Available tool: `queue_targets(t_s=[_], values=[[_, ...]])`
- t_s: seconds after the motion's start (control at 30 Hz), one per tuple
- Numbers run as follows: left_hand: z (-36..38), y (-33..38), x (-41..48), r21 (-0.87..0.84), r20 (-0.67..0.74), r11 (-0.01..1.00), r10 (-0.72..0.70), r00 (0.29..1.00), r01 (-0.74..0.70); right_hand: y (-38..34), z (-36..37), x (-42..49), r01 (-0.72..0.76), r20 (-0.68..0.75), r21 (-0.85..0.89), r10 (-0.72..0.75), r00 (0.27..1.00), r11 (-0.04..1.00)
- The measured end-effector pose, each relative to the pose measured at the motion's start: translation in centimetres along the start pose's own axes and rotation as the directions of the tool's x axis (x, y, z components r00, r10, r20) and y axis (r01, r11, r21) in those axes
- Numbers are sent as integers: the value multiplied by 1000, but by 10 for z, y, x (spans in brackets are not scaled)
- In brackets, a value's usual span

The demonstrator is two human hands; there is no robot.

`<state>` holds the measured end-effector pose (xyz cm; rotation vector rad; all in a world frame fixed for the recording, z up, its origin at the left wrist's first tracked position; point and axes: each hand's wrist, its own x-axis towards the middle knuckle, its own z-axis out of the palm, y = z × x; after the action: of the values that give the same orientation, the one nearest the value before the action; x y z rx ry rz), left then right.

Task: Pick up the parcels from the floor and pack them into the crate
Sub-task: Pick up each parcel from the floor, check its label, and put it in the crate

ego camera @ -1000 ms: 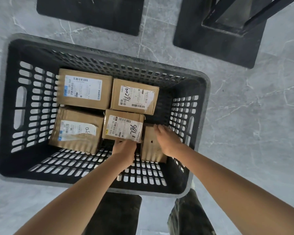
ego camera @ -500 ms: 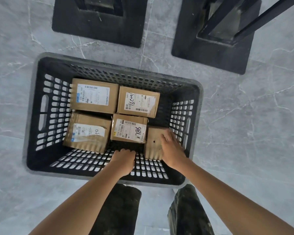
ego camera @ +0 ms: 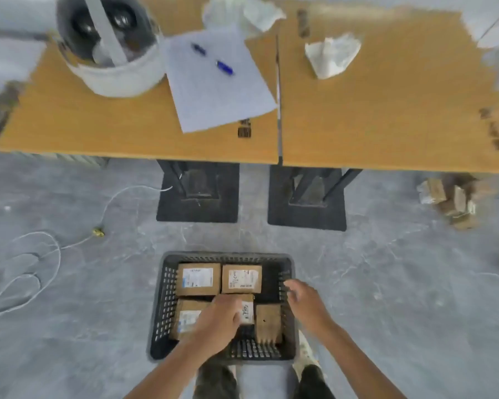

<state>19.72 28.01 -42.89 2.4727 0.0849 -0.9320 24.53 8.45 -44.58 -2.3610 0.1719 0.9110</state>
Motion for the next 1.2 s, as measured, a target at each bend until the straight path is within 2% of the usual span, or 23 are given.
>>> queue_targets(t_s=[0.1, 0.2, 0.33, 0.4, 0.53, 0.67, 0.73, 0.93, 1.03, 1.2], values=[[-108, 59, -32, -47, -159, 995, 84, 984, -93, -55, -94, -47, 66, -163, 127, -45, 986, 990], [-197, 123, -67, -8, -308, 975, 211, 928, -224, -87, -181, -108, 165, -340, 214, -85, 936, 963], [-262, 209, -104, 77, -428, 915, 389, 816, -396, -84, -267, -185, 296, -544, 261, -113, 831, 919], [-272, 255, -112, 148, -430, 877, 473, 769, -457, -67, -303, -218, 348, -641, 263, -107, 760, 900], [-256, 360, -124, 242, -376, 782, 621, 688, -574, -9, -360, -267, 437, -767, 351, -13, 641, 828], [-206, 466, -127, 262, -319, 693, 719, 617, -672, 75, -405, -298, 491, -826, 389, 60, 561, 779], [-173, 514, -121, 251, -272, 667, 744, 610, -701, 123, -426, -310, 478, -841, 409, 117, 529, 777], [-79, 650, -97, 178, -197, 664, 747, 635, -726, 263, -483, -341, 386, -798, 528, 286, 531, 756], [-47, 699, -87, 176, -169, 659, 752, 637, -731, 315, -505, -354, 367, -791, 559, 345, 506, 743], [-27, 745, -64, 189, -132, 674, 738, 661, -714, 370, -536, -359, 449, -772, 627, 427, 471, 637]])
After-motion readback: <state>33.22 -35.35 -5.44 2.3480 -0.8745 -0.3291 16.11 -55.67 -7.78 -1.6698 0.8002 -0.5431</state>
